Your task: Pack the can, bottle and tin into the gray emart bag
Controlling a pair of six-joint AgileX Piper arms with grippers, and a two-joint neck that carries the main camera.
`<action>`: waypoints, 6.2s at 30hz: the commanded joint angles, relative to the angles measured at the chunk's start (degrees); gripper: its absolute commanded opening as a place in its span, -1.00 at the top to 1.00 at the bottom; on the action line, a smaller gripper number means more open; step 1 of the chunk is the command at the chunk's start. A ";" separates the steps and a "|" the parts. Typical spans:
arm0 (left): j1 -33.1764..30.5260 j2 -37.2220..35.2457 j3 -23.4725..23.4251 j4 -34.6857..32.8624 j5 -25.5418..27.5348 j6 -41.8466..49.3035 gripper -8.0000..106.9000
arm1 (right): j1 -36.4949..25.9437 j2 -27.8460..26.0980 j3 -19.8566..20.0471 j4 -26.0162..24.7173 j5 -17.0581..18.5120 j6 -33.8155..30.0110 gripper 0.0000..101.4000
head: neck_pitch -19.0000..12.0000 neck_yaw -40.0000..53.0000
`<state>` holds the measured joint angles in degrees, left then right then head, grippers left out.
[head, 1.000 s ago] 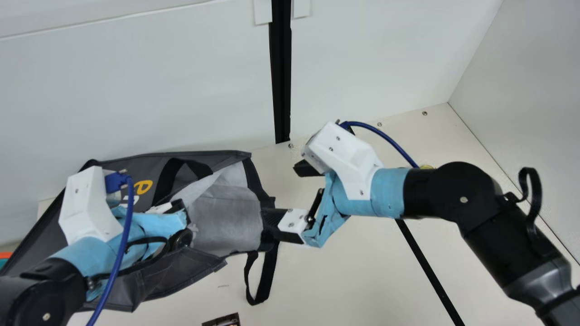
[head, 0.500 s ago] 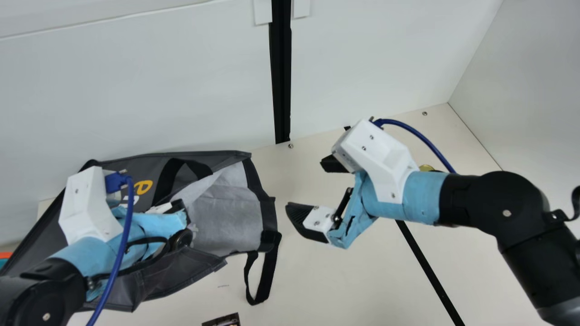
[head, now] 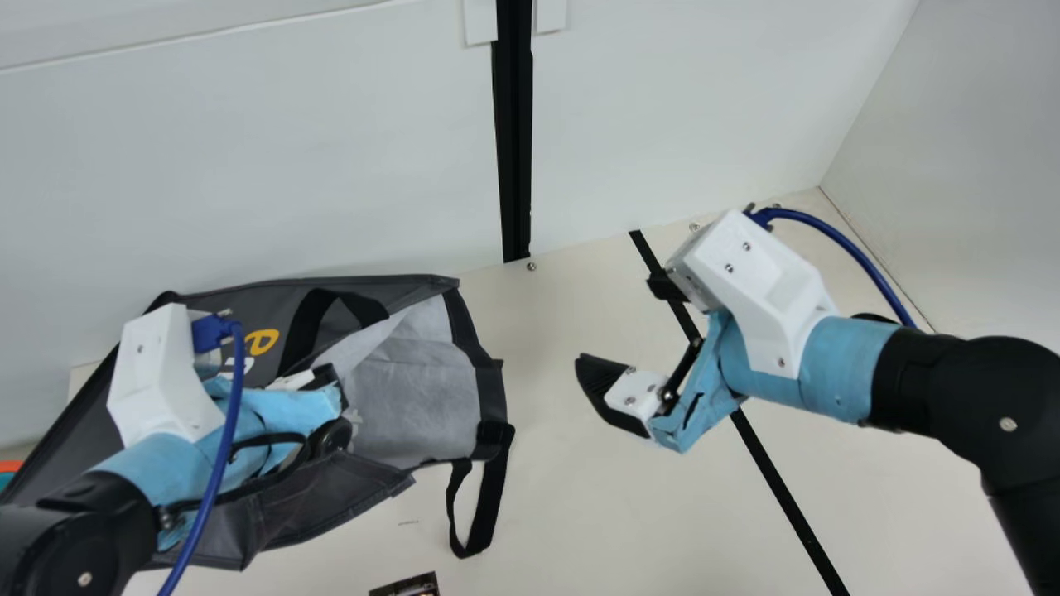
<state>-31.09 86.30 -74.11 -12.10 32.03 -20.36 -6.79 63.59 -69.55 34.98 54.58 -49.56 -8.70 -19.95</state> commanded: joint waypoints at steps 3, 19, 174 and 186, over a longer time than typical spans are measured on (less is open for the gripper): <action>0.00 0.00 0.00 0.00 0.00 0.00 0.68 | -0.57 -1.17 0.08 -4.09 -1.25 2.01 -0.79 | -1.30 -0.05; 0.00 0.00 0.00 0.00 0.00 0.00 0.68 | -2.72 -4.44 -1.29 -19.66 -1.43 15.60 -0.79 | -1.30 -0.05; 0.00 0.00 0.00 0.00 0.00 0.00 0.68 | -17.87 19.06 -12.59 -31.40 2.97 18.74 -0.79 | -1.30 -0.05; 0.00 0.00 0.00 0.00 0.00 0.00 0.68 | -19.44 23.20 -12.87 -30.28 1.20 15.18 -0.79 | -1.30 -0.05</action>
<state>-31.09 86.30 -74.11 -12.10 32.03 -20.36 -26.20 86.56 -82.31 4.59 55.80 -34.15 -8.70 -19.95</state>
